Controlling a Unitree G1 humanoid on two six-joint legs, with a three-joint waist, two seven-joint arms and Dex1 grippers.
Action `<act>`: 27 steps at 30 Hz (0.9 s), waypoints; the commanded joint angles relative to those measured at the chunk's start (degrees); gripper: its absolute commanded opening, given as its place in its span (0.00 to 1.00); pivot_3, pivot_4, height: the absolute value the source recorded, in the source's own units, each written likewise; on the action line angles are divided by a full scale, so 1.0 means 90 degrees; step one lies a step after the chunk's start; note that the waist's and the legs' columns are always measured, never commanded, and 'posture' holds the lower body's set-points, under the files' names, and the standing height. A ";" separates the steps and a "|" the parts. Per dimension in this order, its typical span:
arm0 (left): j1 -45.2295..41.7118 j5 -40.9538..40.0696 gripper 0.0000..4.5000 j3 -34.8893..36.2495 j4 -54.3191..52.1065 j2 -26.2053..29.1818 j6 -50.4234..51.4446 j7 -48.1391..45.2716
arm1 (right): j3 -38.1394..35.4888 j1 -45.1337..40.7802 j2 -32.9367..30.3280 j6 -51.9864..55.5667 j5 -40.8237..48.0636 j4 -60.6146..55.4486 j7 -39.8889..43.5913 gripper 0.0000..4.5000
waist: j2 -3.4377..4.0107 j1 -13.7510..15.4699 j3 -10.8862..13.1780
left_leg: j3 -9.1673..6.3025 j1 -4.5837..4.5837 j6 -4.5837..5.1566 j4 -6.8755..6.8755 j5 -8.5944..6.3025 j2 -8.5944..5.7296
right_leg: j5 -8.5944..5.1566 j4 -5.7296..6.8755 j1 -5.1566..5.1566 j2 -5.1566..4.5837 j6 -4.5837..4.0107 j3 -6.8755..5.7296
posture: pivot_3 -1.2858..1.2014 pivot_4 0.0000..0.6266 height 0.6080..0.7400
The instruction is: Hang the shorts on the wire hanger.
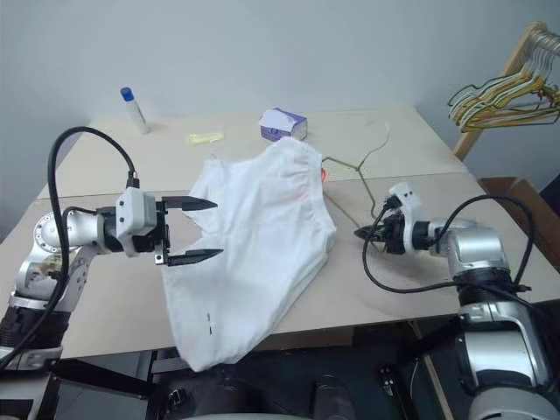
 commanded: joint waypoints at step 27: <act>-0.3489 0.1390 0.99 -0.0870 0.4184 -0.0269 -0.2964 -0.1579 | 0.0919 0.0751 -0.1175 -0.0743 -0.2184 -0.5350 -0.0443 0.00 | -0.0003 -0.0234 -0.0003 | 0.0049 -0.0015 -0.0008 0.0013 0.0005 0.0001 | -0.0001 0.0003 -0.0013 0.0004 0.0000 -0.0002 | 0.50 0.00 1.00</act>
